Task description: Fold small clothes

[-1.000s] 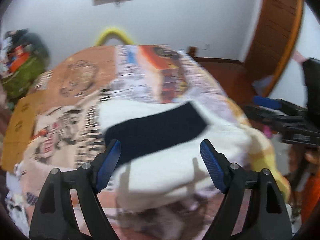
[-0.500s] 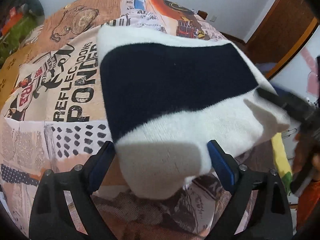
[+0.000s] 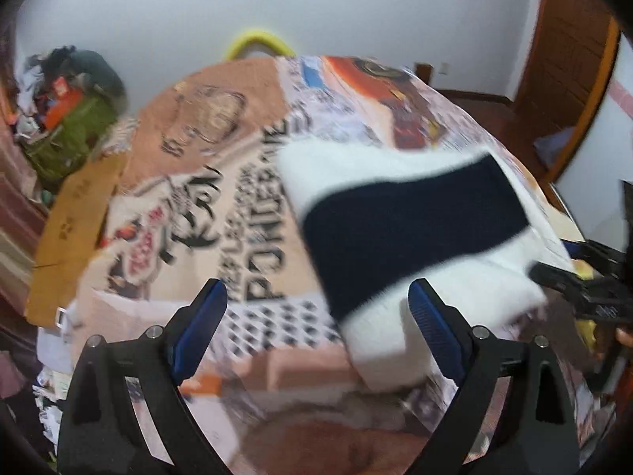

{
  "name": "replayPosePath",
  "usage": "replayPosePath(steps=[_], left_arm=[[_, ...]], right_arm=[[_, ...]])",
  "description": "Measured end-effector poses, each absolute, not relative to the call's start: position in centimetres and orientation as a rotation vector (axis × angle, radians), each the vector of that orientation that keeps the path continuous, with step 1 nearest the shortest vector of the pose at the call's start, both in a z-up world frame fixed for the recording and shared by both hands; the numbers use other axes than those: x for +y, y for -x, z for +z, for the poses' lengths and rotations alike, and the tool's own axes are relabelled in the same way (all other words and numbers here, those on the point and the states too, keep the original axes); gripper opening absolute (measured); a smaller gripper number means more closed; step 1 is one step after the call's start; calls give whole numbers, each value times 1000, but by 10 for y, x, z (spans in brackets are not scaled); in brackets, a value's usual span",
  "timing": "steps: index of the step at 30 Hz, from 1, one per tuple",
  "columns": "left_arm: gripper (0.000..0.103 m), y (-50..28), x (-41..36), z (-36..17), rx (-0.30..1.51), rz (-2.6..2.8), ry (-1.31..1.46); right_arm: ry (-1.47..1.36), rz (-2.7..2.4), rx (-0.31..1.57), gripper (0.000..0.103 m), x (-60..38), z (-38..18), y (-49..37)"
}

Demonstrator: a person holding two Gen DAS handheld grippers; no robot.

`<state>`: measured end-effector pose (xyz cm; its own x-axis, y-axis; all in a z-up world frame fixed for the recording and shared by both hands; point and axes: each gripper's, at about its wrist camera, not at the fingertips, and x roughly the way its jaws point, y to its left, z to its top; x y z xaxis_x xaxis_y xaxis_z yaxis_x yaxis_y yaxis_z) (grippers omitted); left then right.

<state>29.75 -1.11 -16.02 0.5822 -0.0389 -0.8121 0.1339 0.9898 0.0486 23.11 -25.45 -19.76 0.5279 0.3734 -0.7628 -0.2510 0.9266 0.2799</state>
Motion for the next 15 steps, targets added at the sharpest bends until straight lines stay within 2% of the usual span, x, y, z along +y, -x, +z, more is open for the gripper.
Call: replayPosePath(steps=[5, 9, 15], left_arm=[[94, -330, 2, -155, 942, -98, -41], [93, -359, -3, -172, 996, -147, 26], [94, -376, -1, -216, 1124, -185, 133]], right_arm=[[-20, 360, 812, 83, -244, -152, -232], [31, 430, 745, 83, -226, -131, -243], [42, 411, 816, 83, -208, -158, -283]])
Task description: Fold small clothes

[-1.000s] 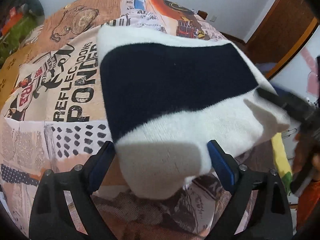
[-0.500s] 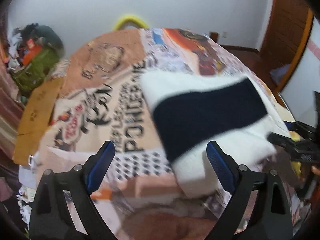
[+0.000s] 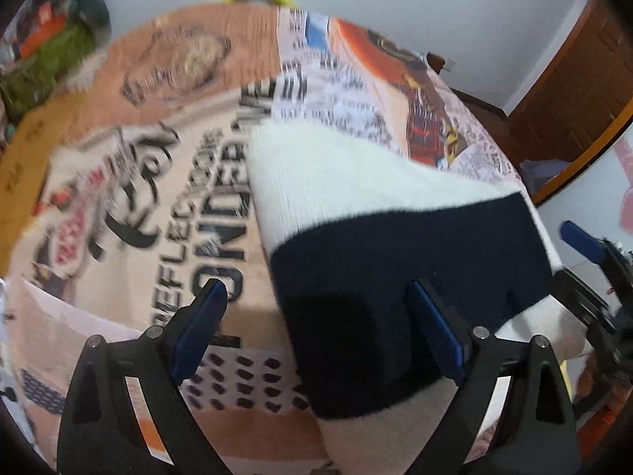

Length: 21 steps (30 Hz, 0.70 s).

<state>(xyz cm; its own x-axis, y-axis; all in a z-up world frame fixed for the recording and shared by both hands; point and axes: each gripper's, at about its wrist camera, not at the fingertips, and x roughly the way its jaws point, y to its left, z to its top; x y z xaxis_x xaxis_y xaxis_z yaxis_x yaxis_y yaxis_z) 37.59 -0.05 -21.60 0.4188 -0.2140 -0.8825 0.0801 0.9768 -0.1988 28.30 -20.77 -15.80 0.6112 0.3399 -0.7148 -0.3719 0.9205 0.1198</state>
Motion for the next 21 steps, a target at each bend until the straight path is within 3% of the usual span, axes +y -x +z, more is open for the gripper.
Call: replayPosePath(steps=[7, 17, 20, 21], left_arm=[[94, -370, 21, -228, 1176, -270, 284], [94, -369, 3, -256, 1285, -415, 452], [86, -369, -9, -255, 1286, -433, 423], [85, -370, -12, -254, 1281, -423, 409]], right_arm=[[-101, 375, 986, 81, -245, -200, -293], [-329, 485, 1098, 89, -261, -226, -283], [-357, 517, 1112, 86, -253, -229, -284], [-370, 528, 1119, 79, -251, -230, -285]])
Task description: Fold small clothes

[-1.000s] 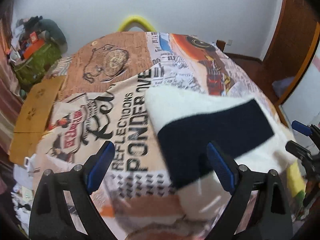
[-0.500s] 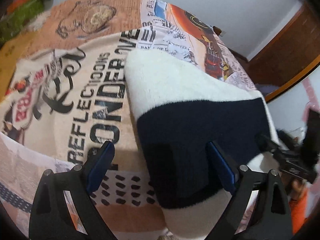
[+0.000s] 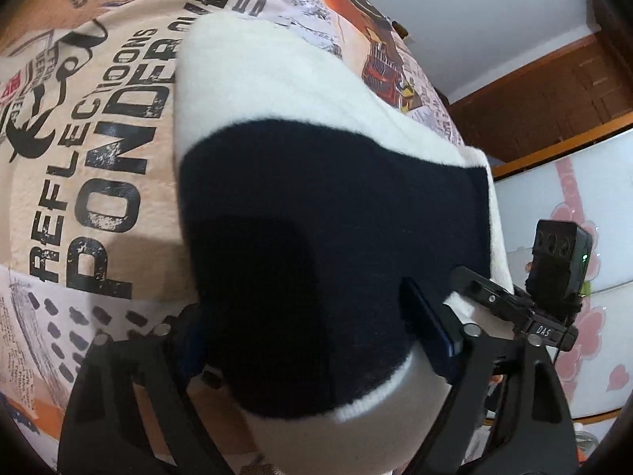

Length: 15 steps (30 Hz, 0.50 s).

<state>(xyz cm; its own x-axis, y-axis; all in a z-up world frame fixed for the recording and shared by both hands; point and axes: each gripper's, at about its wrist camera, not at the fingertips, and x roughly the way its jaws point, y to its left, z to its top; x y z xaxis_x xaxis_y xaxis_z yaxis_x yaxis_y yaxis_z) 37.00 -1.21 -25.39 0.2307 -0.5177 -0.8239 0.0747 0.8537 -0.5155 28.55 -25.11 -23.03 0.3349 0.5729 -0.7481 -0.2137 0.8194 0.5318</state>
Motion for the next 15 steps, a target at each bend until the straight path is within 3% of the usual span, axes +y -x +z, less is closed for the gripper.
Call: replayPosePath(steps=[4, 6, 9, 15], left_arm=[[70, -367, -13, -247, 1254, -424, 392], [64, -363, -11, -239, 1232, -430, 383], [60, -355, -5, -223, 1196, -421, 350], [59, -334, 36, -182, 1084, -374, 312]], right_arm=[[-386, 547, 1135, 64, -245, -228, -286], [-380, 548, 1130, 51, -243, -221, -284], [-349, 556, 1109, 45, -236, -209, -284], [-285, 611, 1055, 43, -190, -180, -283]])
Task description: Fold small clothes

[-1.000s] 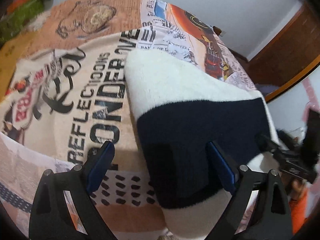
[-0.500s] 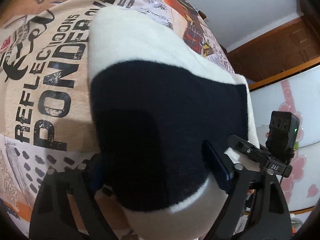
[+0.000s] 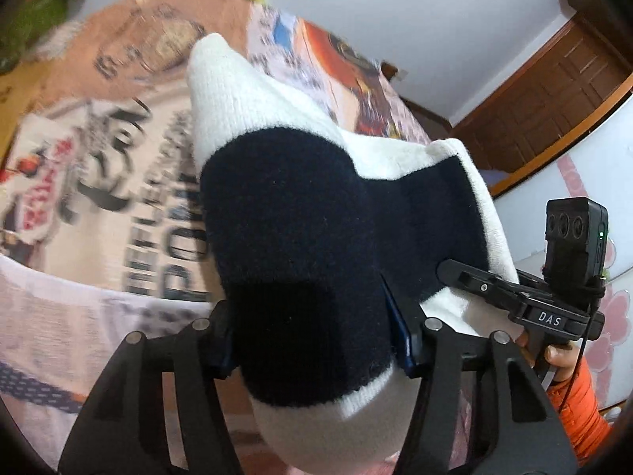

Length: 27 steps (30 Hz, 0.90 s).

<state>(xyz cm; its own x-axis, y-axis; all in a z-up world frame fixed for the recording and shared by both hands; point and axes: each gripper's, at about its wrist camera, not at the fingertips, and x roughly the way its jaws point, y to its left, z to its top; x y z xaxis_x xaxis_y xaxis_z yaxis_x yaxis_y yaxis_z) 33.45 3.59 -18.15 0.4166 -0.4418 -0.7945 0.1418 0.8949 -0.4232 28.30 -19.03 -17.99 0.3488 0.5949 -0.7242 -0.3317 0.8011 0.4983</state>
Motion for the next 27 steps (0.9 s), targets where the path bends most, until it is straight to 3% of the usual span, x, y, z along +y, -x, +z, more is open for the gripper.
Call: replayPosePath(steps=[9, 13, 16, 22, 27], left_arm=[[59, -324, 138, -148, 1023, -259, 300], [63, -330, 174, -167, 1053, -214, 245], [65, -345, 199, -209, 1143, -156, 247], [93, -347, 226, -245, 1142, -100, 359], [93, -335, 217, -211, 1045, 19, 194]], right_arm=[[-254, 717, 983, 43, -94, -155, -303], [-281, 725, 1030, 43, -48, -178, -318], [-258, 707, 1085, 43, -18, -205, -328], [-171, 688, 1120, 60, -8, -224, -340], [40, 640, 914, 62, -15, -178, -318]])
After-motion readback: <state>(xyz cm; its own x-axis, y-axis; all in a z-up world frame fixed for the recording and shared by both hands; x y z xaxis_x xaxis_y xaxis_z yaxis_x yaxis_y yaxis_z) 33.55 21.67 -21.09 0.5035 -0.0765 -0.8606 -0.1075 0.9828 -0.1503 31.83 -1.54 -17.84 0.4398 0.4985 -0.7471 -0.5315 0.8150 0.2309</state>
